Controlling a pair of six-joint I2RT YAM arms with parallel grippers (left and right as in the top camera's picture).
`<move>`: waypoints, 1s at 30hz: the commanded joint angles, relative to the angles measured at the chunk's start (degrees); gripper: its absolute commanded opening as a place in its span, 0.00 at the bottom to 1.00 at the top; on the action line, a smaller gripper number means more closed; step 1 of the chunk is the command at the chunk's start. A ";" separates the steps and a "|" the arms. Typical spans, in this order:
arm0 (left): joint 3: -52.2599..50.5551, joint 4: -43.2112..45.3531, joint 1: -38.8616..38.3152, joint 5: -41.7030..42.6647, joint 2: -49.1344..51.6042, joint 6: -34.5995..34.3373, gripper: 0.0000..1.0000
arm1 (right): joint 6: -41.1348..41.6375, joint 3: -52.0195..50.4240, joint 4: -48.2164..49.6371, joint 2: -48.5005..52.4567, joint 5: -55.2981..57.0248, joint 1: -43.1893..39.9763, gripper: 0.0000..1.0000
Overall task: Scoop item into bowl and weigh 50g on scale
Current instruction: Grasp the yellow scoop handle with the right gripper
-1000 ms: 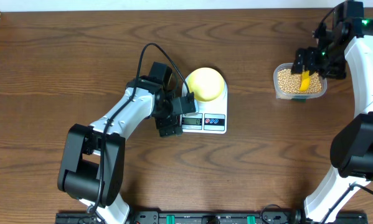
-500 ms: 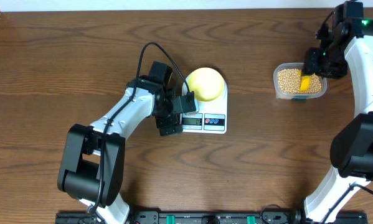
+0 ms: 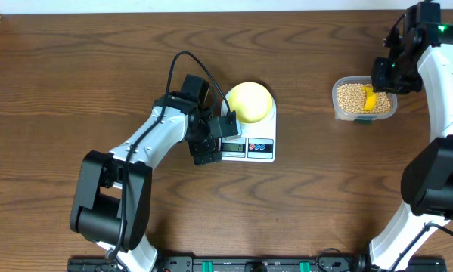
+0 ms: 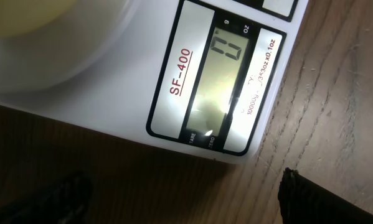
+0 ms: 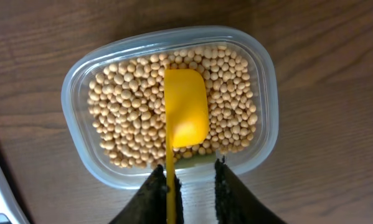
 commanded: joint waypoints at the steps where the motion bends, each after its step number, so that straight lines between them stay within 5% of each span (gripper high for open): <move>1: -0.44 -0.17 0.31 -0.33 -1.18 0.98 0.98 | 0.15 -2.69 1.07 -1.31 0.70 0.15 0.22; 8: -0.44 -0.17 0.31 -0.33 -1.18 0.98 0.98 | -0.85 -5.84 5.75 -1.31 0.68 0.15 0.20; 12: -0.44 -0.17 0.31 -0.33 -1.18 0.98 0.98 | -0.94 -7.69 8.13 -1.31 0.68 0.20 0.13; 14: -0.44 -0.17 0.31 -0.33 -1.18 0.98 0.98 | -0.87 -8.28 8.15 -1.31 0.57 0.22 0.01; 30: -0.44 -0.17 0.31 -0.33 -1.18 0.98 0.98 | -0.92 -8.35 11.56 -1.31 -0.39 -0.39 0.01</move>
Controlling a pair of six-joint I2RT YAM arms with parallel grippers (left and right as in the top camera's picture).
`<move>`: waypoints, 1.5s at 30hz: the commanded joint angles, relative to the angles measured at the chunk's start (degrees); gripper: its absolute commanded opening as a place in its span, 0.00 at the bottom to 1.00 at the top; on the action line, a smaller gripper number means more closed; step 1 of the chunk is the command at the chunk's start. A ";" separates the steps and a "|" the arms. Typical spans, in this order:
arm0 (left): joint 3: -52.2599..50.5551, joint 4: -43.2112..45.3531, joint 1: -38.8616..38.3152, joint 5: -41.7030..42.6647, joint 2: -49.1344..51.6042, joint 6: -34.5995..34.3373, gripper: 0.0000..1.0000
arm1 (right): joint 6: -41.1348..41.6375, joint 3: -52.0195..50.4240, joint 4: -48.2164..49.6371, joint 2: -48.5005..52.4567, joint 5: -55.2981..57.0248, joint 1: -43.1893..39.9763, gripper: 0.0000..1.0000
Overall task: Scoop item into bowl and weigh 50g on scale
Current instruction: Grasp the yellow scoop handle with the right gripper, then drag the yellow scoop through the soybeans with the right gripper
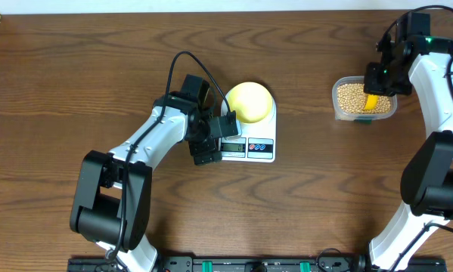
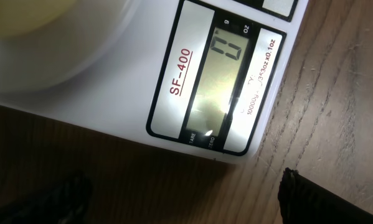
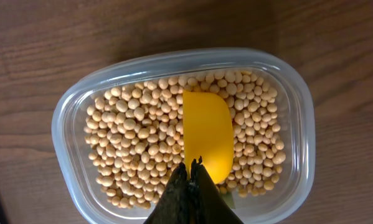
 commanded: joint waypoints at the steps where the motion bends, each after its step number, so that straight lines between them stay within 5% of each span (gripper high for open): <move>1: -0.44 -0.17 0.31 -0.33 -1.18 0.98 0.98 | -0.44 -0.61 0.70 -1.22 0.90 -0.57 0.01; 45: -0.44 -0.17 0.31 -0.33 -1.16 0.98 0.98 | -7.76 -0.74 -0.66 1.16 -12.85 -6.95 0.01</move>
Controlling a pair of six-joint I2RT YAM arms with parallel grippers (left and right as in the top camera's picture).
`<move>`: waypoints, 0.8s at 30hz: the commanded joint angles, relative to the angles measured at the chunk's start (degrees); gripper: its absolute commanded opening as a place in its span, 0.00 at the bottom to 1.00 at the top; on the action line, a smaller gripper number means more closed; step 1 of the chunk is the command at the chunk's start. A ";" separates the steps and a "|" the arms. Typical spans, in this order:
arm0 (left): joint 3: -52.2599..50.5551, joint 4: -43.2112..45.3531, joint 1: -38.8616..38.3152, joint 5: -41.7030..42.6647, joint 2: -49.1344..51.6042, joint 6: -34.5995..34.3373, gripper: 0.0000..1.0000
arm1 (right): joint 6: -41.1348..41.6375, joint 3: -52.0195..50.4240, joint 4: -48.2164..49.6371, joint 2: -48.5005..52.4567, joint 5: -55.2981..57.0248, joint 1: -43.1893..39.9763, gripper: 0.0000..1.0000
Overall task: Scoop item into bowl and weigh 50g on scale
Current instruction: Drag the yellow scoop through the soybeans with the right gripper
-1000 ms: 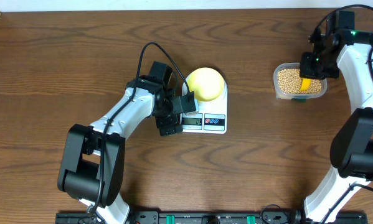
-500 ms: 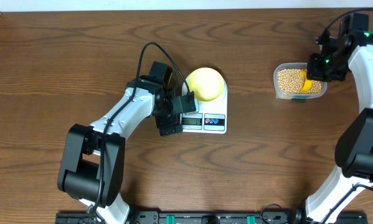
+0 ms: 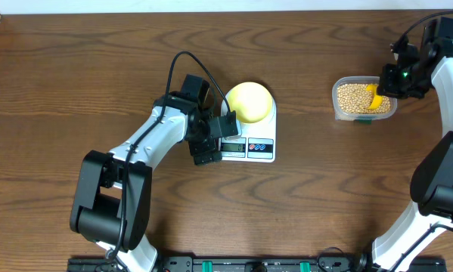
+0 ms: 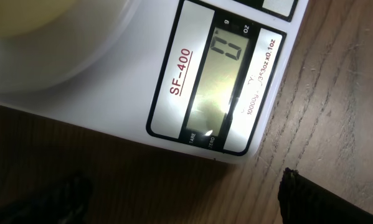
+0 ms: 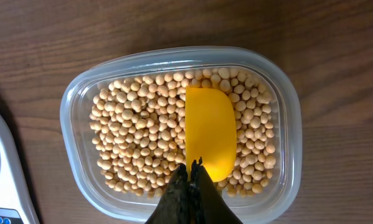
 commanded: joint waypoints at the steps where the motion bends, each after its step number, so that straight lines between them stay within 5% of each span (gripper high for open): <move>1: -0.44 -0.17 0.31 -0.33 -1.18 0.98 0.98 | -1.03 -0.70 0.37 1.81 -1.46 -0.26 0.01; 24: -0.44 -0.17 0.31 -0.33 -1.16 0.98 0.98 | -2.93 -0.85 0.83 7.82 -22.51 -8.07 0.01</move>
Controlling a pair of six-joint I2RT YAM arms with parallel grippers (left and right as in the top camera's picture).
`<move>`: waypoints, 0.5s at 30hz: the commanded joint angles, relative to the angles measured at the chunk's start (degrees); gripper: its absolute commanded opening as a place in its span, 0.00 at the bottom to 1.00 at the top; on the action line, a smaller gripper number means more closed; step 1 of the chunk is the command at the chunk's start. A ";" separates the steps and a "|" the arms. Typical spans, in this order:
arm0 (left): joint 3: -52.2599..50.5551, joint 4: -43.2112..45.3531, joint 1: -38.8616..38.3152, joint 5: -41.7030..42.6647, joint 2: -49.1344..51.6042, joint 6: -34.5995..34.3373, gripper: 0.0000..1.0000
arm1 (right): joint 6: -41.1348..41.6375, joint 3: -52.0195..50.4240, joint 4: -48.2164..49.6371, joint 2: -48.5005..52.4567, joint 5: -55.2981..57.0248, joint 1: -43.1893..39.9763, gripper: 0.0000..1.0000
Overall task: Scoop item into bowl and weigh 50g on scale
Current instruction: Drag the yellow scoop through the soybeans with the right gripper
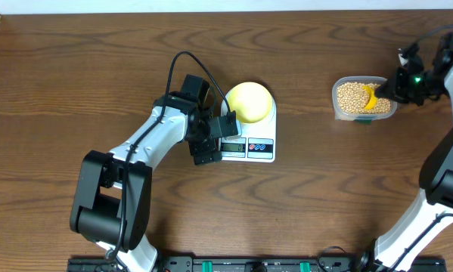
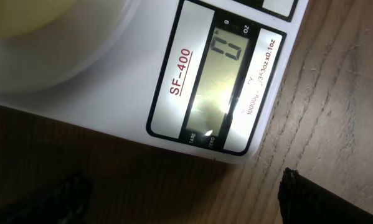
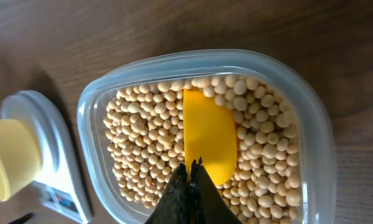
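A clear tub of soybeans [image 1: 361, 99] stands at the right, with a yellow scoop [image 3: 210, 134] lying blade-down in the beans [image 3: 142, 143]. My right gripper [image 3: 193, 169] is shut on the scoop's handle at the tub's near rim; overhead it sits at the tub's right end [image 1: 392, 87]. A yellow bowl [image 1: 249, 102] rests on the white scale [image 1: 258, 148] mid-table. The scale's display [image 2: 223, 81] reads 0. My left gripper [image 2: 183, 190] hangs open just off the scale's left edge, nothing between its fingers [image 2: 311, 199].
The brown wooden table [image 1: 324, 204] stretches around everything. A black cable [image 1: 182, 60] loops off the left arm behind the scale. In the right wrist view the bowl [image 3: 10, 157] and the scale's corner [image 3: 58, 180] show beyond the tub.
My right wrist has shifted further right and tilted, so the scale and bowl now show in its view. The scoop stays gripped in the beans. The left arm and display are unchanged.
At first my right gripper stood open around the scoop's handle at the tub. A second later it was shut on the handle. Then the wrist sat further right, and now further still and tilted. The left gripper has stayed open by the scale, which reads 0 throughout.
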 commanded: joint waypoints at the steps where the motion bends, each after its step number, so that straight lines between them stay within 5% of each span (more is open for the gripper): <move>1: -0.44 -0.17 0.31 -0.33 -1.18 0.98 0.98 | -1.05 -1.05 0.20 1.57 -4.22 -0.98 0.01; 15: -0.44 -0.17 0.31 -0.33 -1.18 0.98 0.98 | -0.76 -8.15 6.29 1.57 -4.04 -1.18 0.01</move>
